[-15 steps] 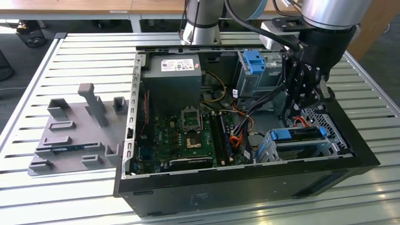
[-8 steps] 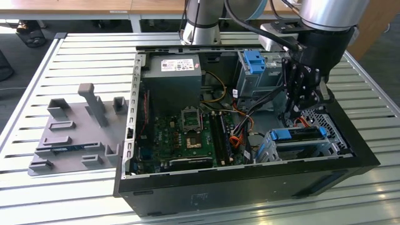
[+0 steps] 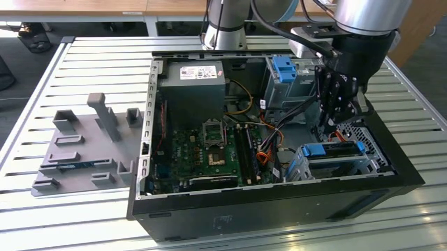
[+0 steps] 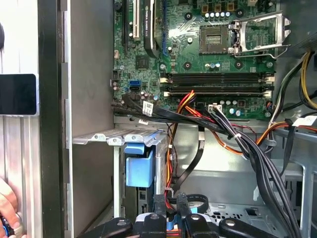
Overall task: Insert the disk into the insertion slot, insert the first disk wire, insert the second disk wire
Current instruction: 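Insert the second disk wire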
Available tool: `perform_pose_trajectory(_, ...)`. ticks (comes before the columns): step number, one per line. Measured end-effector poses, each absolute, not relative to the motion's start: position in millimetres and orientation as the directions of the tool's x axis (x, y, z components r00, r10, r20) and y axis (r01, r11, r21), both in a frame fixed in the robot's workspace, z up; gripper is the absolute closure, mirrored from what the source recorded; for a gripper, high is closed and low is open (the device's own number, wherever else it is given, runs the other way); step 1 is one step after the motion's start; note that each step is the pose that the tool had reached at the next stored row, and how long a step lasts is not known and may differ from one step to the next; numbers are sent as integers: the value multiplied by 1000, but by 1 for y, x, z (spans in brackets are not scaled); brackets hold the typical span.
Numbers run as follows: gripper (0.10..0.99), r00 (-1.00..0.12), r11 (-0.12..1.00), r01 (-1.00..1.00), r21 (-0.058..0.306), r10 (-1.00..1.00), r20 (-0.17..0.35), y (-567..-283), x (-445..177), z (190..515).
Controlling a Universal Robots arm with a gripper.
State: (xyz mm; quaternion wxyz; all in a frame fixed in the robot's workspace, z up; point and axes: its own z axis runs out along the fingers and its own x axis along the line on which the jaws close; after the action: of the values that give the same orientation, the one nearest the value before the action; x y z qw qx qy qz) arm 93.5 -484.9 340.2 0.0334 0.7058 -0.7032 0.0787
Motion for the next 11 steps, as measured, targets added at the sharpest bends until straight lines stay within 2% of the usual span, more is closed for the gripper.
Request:
perform_pose_trajectory(9,878,-1,-10,-998,-63,-985,170,-485,93,339)
perform_pose_trajectory(10,871,-1,-10,-998,-63,-985,171,-485,93,338)
perform_pose_trajectory(11,808,-1,-10,-998,-63,-985,172,-485,93,338)
